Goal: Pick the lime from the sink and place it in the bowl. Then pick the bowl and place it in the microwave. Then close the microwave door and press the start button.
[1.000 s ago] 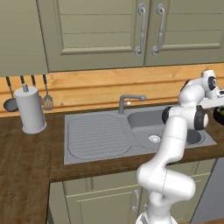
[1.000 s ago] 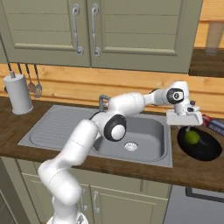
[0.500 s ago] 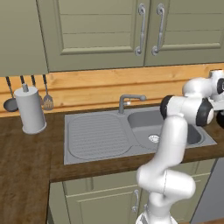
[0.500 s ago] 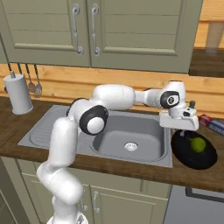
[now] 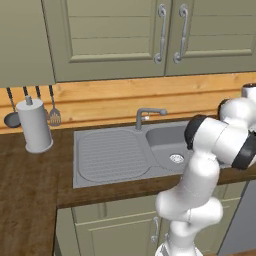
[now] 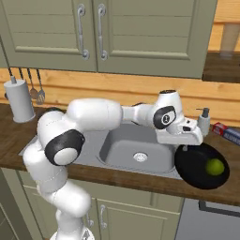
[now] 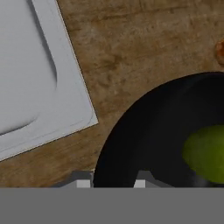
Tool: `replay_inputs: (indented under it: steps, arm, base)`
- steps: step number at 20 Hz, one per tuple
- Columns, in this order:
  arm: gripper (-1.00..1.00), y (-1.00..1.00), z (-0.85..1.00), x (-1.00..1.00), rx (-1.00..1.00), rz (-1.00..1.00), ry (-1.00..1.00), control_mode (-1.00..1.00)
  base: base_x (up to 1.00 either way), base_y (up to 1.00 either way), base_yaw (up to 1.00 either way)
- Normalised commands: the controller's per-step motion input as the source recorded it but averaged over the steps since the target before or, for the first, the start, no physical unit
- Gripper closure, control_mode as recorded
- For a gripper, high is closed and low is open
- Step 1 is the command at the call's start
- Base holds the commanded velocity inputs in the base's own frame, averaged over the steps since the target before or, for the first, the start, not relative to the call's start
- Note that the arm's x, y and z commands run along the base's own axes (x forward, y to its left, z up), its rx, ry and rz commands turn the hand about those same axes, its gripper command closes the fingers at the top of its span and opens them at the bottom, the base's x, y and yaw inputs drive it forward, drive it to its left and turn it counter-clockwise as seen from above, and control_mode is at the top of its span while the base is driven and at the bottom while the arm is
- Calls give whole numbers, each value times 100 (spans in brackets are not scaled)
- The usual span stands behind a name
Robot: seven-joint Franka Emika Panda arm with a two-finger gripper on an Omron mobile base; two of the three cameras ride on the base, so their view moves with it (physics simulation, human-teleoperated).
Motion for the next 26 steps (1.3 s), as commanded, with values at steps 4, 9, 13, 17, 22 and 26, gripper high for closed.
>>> replay_inputs:
  steps: [4, 9, 13, 17, 22, 26]
  arm:
    - [100, 54, 32, -44, -10, 24, 0, -100]
    - [100, 52, 31, -36, -12, 27, 0, -100]
    - [100, 45, 42, -38, -11, 26, 0, -100]
    - [100, 47, 35, -27, -7, 30, 0, -100]
    - [100, 52, 21, -11, -4, 33, 2, -100]
    - [100, 42, 21, -14, -3, 32, 3, -100]
  base:
    - [0, 0, 0]
    - [0, 0, 0]
    - [0, 0, 0]
    - [0, 0, 0]
    - [0, 0, 0]
    - [0, 0, 0]
